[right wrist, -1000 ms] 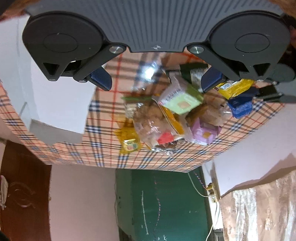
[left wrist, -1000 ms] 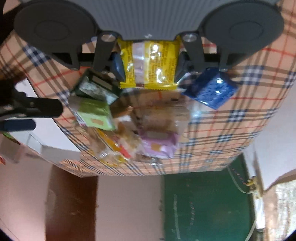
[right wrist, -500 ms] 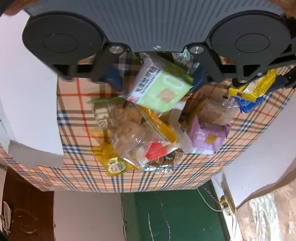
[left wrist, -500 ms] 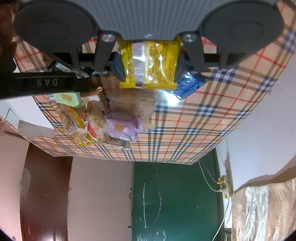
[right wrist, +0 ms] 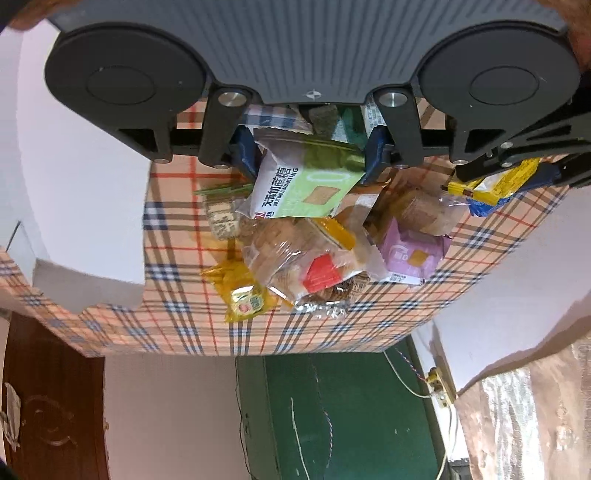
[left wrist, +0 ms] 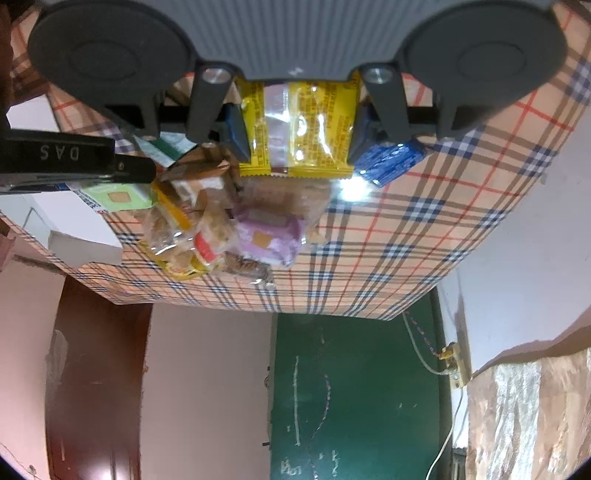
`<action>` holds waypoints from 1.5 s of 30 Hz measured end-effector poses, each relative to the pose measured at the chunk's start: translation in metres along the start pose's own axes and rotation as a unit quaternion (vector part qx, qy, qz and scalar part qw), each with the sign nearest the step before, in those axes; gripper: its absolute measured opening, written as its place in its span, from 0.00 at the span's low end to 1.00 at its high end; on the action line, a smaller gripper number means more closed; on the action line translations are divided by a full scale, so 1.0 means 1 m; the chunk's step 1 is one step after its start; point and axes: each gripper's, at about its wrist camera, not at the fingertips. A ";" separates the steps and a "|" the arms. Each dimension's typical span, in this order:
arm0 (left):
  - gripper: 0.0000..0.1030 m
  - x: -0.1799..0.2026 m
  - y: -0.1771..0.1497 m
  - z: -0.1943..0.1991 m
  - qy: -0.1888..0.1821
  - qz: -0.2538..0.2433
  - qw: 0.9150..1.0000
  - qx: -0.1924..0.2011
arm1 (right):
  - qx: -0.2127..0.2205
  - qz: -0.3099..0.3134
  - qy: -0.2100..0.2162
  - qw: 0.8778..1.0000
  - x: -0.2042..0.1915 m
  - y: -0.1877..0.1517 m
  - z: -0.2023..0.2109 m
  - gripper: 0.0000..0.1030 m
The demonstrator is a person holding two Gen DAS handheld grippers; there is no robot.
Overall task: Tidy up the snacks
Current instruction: 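Carry the yellow wafer pack and green cake pack toward the white box with both grippers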
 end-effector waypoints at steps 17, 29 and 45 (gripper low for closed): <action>0.53 0.040 0.010 0.021 0.014 0.000 1.000 -0.002 | 0.057 0.013 -0.006 0.998 0.024 0.003 0.072 0.67; 0.53 0.061 0.022 0.032 0.011 -0.006 1.000 0.005 | 0.081 0.007 -0.026 0.996 0.040 0.004 0.107 0.67; 0.53 0.096 0.034 0.026 -0.003 -0.020 1.000 0.005 | 0.097 0.004 -0.062 0.993 0.065 0.005 0.125 0.67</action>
Point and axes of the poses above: each gripper's, at about its wrist camera, not at the fingertips, and z roughly against the way its jaws point, x to its right, y to its top, and after that the axes turned 7 degrees about x, right-handed
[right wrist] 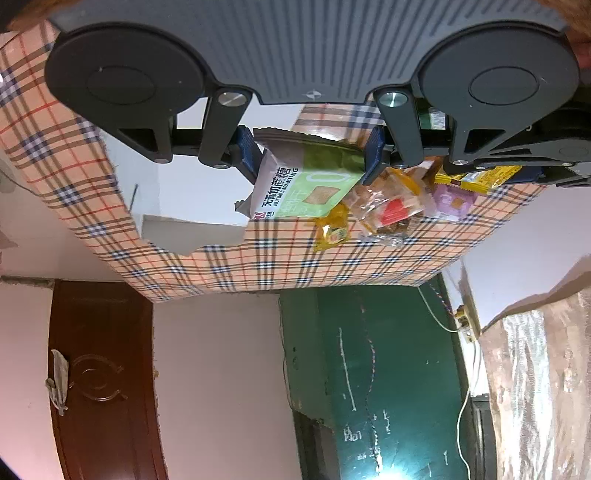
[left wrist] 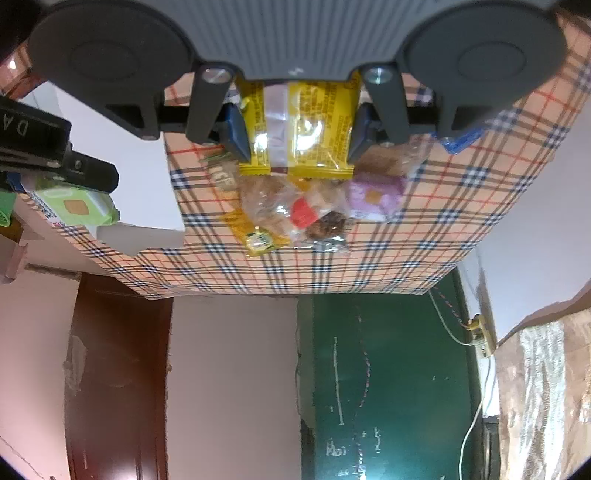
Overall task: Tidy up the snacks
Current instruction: 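Carry the yellow wafer pack and green cake pack toward the white box with both grippers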
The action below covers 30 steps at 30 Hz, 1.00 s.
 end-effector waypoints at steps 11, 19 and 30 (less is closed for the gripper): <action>0.53 0.042 0.015 -0.016 -0.039 -0.010 0.999 0.001 | 0.006 -0.012 -0.040 0.999 0.040 0.000 0.005 0.67; 0.53 0.074 0.028 -0.036 -0.067 -0.022 0.997 -0.005 | 0.004 -0.028 -0.075 0.997 0.076 0.006 -0.002 0.67; 0.53 0.111 0.048 -0.066 -0.090 -0.046 0.995 -0.018 | -0.012 -0.035 -0.096 0.995 0.113 0.022 -0.031 0.67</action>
Point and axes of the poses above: each gripper's, at about its wrist camera, not at the fingertips, and z roughly against the way its jaws point, x to its right, y to its top, and after that the axes turned 7 degrees about x, right-handed
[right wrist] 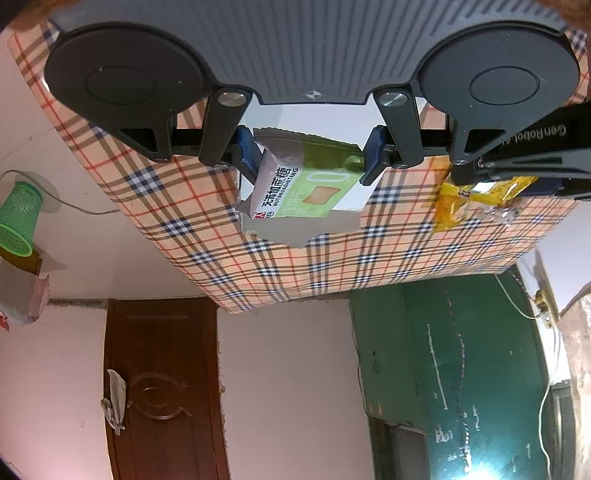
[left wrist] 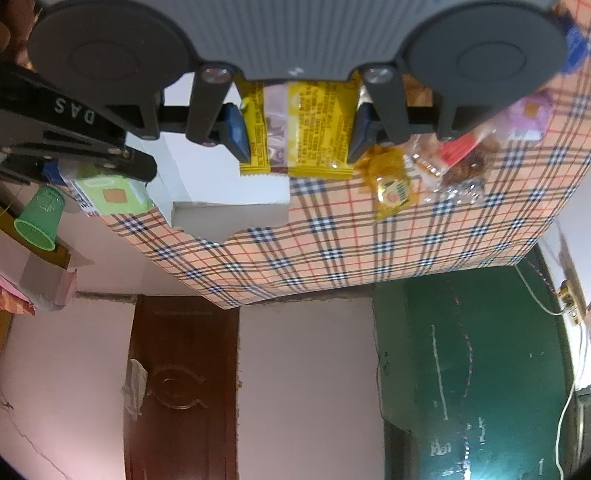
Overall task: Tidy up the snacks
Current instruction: 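Carry the yellow wafer pack and green cake pack toward the white box with both grippers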
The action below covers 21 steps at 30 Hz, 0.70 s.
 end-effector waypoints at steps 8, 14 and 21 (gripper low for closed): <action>0.53 0.013 0.010 -0.028 -0.007 -0.010 1.000 -0.015 | -0.011 0.008 -0.001 1.000 0.010 0.023 -0.037 0.67; 0.52 0.016 0.015 -0.050 -0.006 -0.011 1.000 -0.022 | -0.023 0.013 -0.006 1.000 0.011 0.031 -0.063 0.67; 0.52 0.021 0.015 -0.075 -0.022 -0.015 0.999 -0.025 | -0.037 0.015 -0.010 0.999 0.018 0.033 -0.092 0.67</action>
Point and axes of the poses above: each gripper's, at about its wrist camera, not at the fingertips, and z roughly against the way its jaws point, x to its right, y to its top, and after that the axes turned 7 degrees about x, right-handed
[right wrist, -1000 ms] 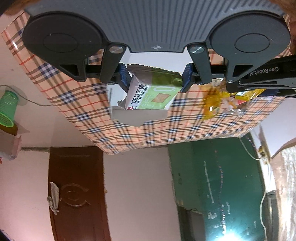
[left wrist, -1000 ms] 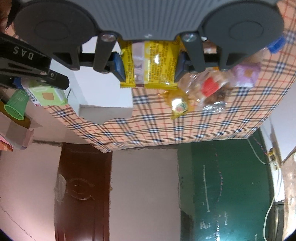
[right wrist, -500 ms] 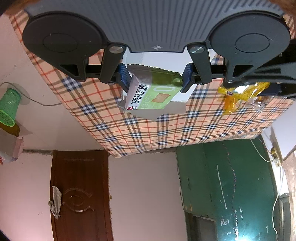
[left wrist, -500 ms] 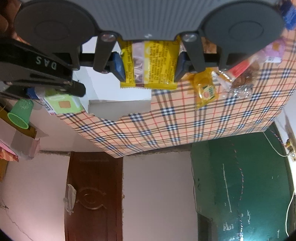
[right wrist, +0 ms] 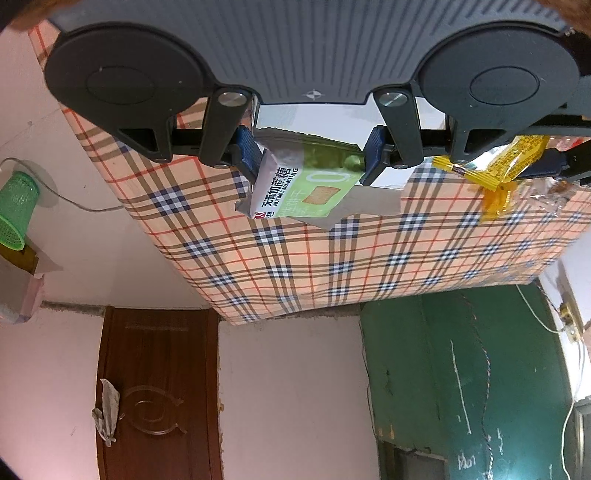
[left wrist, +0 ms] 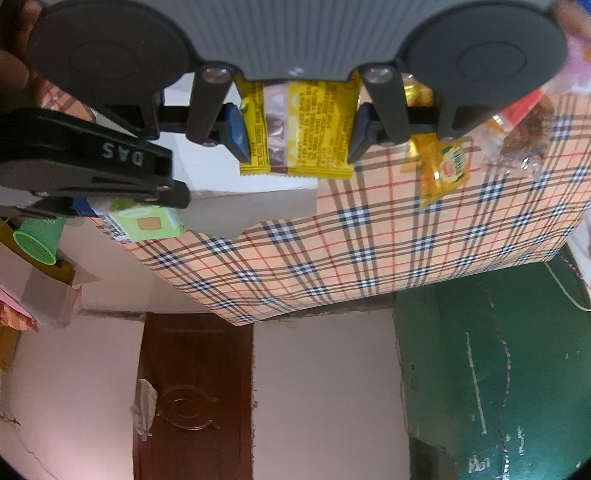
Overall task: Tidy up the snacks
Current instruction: 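Carry the yellow wafer pack and green cake pack toward the white box with both grippers, then release the green cake pack into the box with the right gripper while the left releases the yellow wafer pack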
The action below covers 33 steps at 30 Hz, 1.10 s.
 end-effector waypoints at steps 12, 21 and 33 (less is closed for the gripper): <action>0.67 0.009 -0.002 -0.026 -0.045 0.017 0.999 -0.001 | 0.001 0.001 -0.010 1.000 0.002 0.008 -0.027 0.98; 0.87 -0.004 -0.020 0.006 -0.025 0.004 0.999 0.045 | 0.047 -0.004 -0.017 0.999 0.001 0.006 0.015 1.00; 0.88 -0.013 -0.074 0.045 -0.008 0.085 0.996 0.035 | 0.080 -0.027 -0.012 0.996 -0.009 -0.016 0.087 1.00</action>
Point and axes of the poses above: each gripper's, at about its wrist camera, not at the fingertips, and z roughly against the way its jaws point, x to its right, y to its top, and after that the axes turned 7 degrees about x, right-handed
